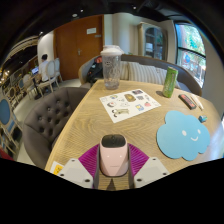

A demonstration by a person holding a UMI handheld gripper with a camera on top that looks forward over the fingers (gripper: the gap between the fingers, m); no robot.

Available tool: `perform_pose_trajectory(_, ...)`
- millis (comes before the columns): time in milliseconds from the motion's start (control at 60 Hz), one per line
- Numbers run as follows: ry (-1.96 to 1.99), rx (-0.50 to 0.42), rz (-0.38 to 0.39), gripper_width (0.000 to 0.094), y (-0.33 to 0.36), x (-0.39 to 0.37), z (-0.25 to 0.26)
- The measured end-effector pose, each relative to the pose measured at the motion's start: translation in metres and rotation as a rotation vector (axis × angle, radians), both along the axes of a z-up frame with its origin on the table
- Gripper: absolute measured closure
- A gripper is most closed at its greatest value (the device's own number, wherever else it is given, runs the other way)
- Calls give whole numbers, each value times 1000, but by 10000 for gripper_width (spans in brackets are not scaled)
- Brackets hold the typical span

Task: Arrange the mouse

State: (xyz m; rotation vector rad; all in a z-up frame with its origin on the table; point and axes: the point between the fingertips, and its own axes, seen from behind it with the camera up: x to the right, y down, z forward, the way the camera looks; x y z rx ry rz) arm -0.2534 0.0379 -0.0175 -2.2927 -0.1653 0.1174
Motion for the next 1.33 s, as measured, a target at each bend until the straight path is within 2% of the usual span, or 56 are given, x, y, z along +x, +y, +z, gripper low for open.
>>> perform_pose_trajectory(67, 44, -37, 42, 560, -3, -3, 6)
perform_pose_trajectory(117, 89, -21, 61, 567, 0, 4, 24)
perform_pose_trajectory(250, 77, 137, 18, 566, 33, 87, 109)
perform_pose_trajectory(350, 56, 226, -22, 567, 62, 176, 138)
perform_pose_trajectory(417, 9, 225, -36, 568, 70, 229, 124)
perform_pose_trajectory(500, -2, 171, -28, 569, 65, 263, 86)
perform_pose_trajectory(583, -1, 125, 5, 568, 65, 269, 58)
perform_pose_trajectory(700, 8, 74, -4, 554, 59, 278, 21)
perform_pose_trajectory(750, 8, 43, -13, 526, 55, 281, 8)
perform_pose_trajectory(783, 3, 74, -11, 522, 58, 281, 10)
perform_pose_trajectory(833, 1, 68, -27, 494, 56, 282, 8)
perform_pose_trajectory(967, -11, -14, -50, 393, 49, 283, 5)
perform_pose_trajectory(1050, -31, -63, -100, 142, 34, 287, 11)
perform_pose_trajectory(1083, -46, -61, -117, 81, 28, 287, 18)
perform_pose_trajectory(1250, -99, -67, -238, 91, -22, 272, 52)
perform_pose_trajectory(1333, -105, -60, -333, 84, -51, 258, 68)
